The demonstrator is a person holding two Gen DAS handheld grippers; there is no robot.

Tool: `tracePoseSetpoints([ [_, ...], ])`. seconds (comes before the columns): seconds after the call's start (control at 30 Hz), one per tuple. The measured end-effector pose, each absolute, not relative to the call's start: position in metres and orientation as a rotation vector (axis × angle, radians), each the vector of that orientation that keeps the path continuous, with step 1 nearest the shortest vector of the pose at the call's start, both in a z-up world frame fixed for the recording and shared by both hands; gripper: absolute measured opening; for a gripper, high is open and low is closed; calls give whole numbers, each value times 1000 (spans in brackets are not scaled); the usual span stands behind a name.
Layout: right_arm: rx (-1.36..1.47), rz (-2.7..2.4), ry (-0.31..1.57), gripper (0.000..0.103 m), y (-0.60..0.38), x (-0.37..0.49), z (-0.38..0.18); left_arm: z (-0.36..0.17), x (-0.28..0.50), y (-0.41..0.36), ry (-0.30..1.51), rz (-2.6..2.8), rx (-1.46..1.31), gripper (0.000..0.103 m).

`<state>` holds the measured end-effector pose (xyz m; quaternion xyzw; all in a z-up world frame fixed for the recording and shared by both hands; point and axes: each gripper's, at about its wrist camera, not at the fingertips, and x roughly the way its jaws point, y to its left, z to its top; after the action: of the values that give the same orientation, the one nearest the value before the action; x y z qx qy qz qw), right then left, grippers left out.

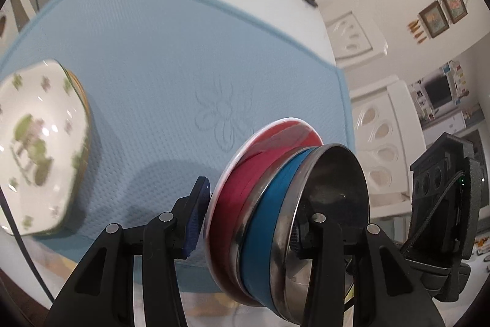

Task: Organize plates and bowls
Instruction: 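Lift the bowl stack with the left gripper and carry it over the plates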

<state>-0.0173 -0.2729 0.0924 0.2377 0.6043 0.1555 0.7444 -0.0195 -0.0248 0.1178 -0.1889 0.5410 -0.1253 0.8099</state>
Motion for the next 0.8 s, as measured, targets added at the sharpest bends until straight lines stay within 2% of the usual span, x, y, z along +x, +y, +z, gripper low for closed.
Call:
tracePoseSetpoints([
  [0.23, 512, 362, 1285, 54, -247, -7, 134, 162, -19, 5, 1075, -233, -423, 41],
  [0.5, 469, 426, 1219, 54, -172, 8, 192, 219, -19, 78, 965, -186, -427, 41],
  [0.67, 463, 415, 1212, 54, -110, 11, 207, 224, -11, 138, 964, -189, -434, 41],
  [0.8, 469, 400, 1256, 54, -63, 14, 193, 205, -9, 178, 999, -195, -438, 41],
])
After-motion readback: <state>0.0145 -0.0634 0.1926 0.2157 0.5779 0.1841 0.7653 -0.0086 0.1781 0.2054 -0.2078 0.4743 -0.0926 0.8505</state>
